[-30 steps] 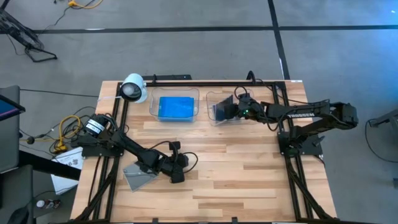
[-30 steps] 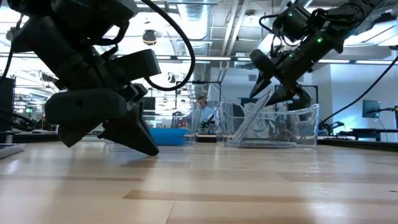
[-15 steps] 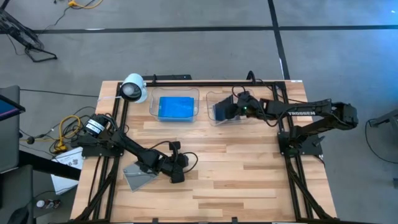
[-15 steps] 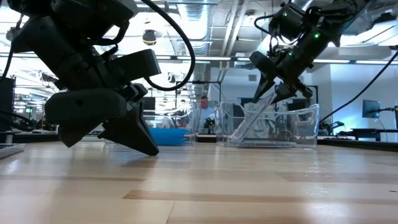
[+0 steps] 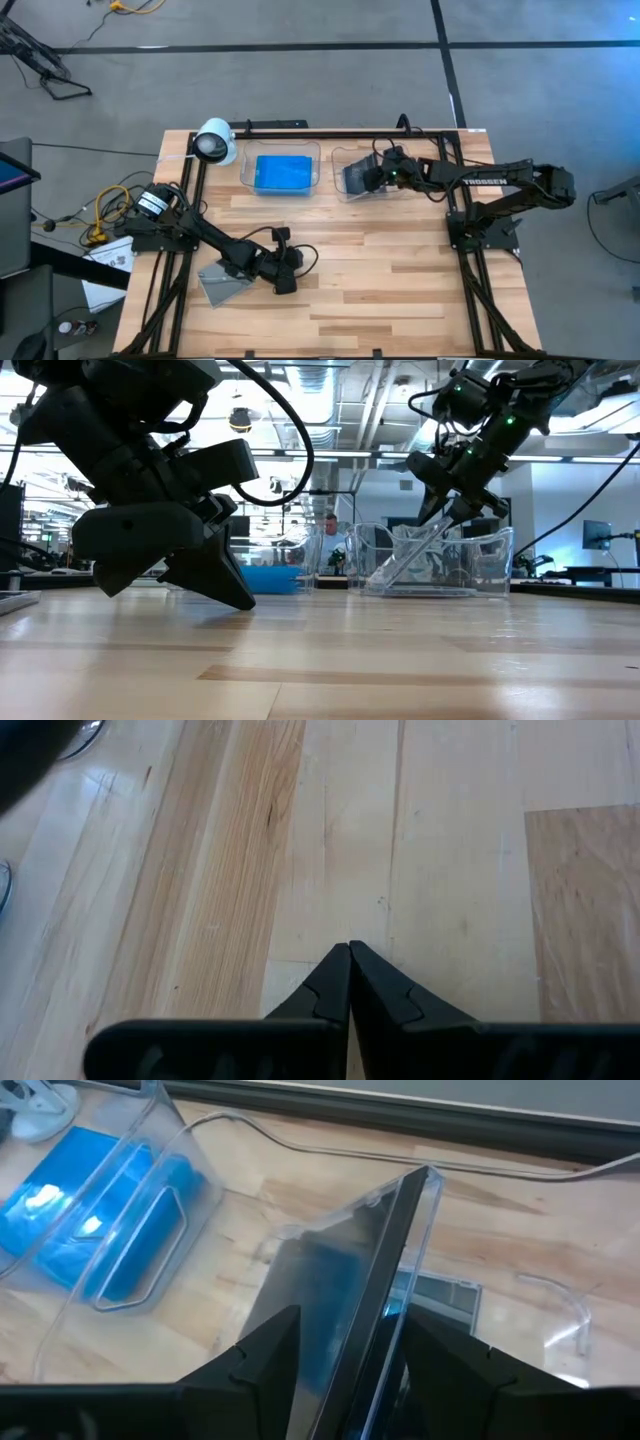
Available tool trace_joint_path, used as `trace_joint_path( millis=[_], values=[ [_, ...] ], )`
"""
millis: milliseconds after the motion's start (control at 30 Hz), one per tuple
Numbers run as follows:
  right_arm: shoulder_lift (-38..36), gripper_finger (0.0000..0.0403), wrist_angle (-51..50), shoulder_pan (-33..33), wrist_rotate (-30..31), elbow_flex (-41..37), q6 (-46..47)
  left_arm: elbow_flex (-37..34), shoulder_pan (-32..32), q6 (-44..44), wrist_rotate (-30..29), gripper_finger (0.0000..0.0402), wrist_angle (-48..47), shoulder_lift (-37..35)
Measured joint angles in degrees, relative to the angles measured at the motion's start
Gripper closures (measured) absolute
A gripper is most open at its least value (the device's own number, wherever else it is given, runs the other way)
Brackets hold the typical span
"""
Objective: Pick & place jewel cases by type
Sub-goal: Put the right black cd case into the right transparent bin
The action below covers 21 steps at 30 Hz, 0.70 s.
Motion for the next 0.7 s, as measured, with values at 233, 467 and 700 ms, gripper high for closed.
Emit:
trace_joint_path(
  millis=[233, 467, 700],
  values=[
    [0.0, 0.0243, -1.52, 0.0, 0.42, 0.0, -0.2, 0.0, 0.0, 0.0, 0.01, 0.0401, 0.04, 0.0],
    [0.02, 0.0244, -2.65, 0.0, 1.59, -0.04, -0.51, 0.0, 0.0, 0.0, 0.0, 0.0401, 0.04, 0.0],
    [0.02, 0.0244, -2.61, 0.0, 2.89, -0.04, -0.63, 0.0, 0.0, 0.0, 0.0, 0.0401, 0.06, 0.0]
  ],
)
